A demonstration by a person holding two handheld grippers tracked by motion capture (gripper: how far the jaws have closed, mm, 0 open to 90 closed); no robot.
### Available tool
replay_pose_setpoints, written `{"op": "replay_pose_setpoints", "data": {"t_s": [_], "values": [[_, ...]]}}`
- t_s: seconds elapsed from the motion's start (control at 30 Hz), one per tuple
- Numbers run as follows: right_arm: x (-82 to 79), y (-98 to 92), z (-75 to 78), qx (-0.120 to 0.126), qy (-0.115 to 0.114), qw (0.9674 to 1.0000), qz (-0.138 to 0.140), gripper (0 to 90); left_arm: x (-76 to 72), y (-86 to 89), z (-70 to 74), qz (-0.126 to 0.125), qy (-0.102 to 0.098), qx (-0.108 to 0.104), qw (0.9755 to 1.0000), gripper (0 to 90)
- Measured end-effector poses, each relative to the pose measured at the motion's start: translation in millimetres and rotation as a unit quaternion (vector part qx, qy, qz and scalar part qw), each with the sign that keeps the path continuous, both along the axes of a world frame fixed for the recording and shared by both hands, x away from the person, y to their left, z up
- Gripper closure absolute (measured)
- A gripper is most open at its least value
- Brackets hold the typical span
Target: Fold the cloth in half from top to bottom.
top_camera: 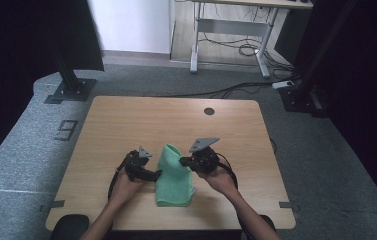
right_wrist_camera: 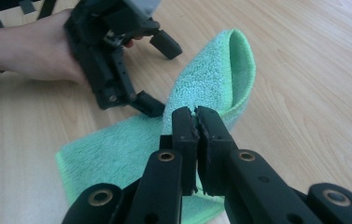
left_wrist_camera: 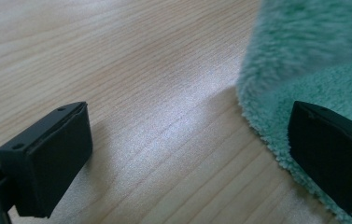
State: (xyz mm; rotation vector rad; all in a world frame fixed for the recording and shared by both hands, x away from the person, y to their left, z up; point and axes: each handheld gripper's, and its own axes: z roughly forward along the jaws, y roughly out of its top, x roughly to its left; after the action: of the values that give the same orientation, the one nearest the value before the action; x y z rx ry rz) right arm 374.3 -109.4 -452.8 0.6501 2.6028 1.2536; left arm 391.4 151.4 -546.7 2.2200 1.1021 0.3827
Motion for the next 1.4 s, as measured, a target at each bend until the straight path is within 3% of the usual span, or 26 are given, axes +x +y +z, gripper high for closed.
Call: {"op": "replay_pose_setpoints", "data": {"t_s": [0.23, 0.53, 0.7, 0.83, 1.0, 1.2, 1.33, 1.4], "values": [[-15.1, -5.0, -5.4, -0.001, 0.008, 1.0, 0.006, 85.7, 1.9, 0.3, -0.8, 0.006, -0.004, -0.001, 1.0, 0.3], [-25.7, -8.6, -27.0, -0.002, 0.029, 0.9995, 0.012, 85.7, 2.9, 0.3, -0.8, 0.013, -0.005, -0.003, 0.9999, 0.8], [-30.7, -6.1, -39.3, -0.002, 0.041, 0.999, 0.015, 85.7, -0.1, -0.5, 5.8, -0.001, -0.006, 0.014, 0.9999, 3.3], [-33.5, -3.9, -46.7, -0.005, 0.047, 0.9987, 0.019, 85.7, -6.5, 3.3, 12.6, -0.011, 0.005, 0.01, 0.9999, 3.4], [-37.9, -1.4, -55.3, -0.012, 0.053, 0.9982, 0.024, 85.6, -13.9, 4.0, 7.2, -0.022, 0.019, 0.026, 0.9992, 3.9], [-42.6, 0.2, -64.2, -0.025, 0.057, 0.9977, 0.028, 85.4, -12.7, 4.4, 5.1, -0.017, 0.019, 0.024, 0.9994, 3.5], [-45.2, 0.4, -68.3, -0.03, 0.06, 0.9972, 0.031, 84.4, -13.5, 5.8, 8.8, -0.028, 0.021, 0.041, 0.9986, 3.8], [-47.0, -0.9, -66.4, -0.028, 0.06, 0.9972, 0.033, 79.6, -14.3, 8.7, 13.6, -0.033, 0.023, 0.033, 0.9986, 3.4]]}}
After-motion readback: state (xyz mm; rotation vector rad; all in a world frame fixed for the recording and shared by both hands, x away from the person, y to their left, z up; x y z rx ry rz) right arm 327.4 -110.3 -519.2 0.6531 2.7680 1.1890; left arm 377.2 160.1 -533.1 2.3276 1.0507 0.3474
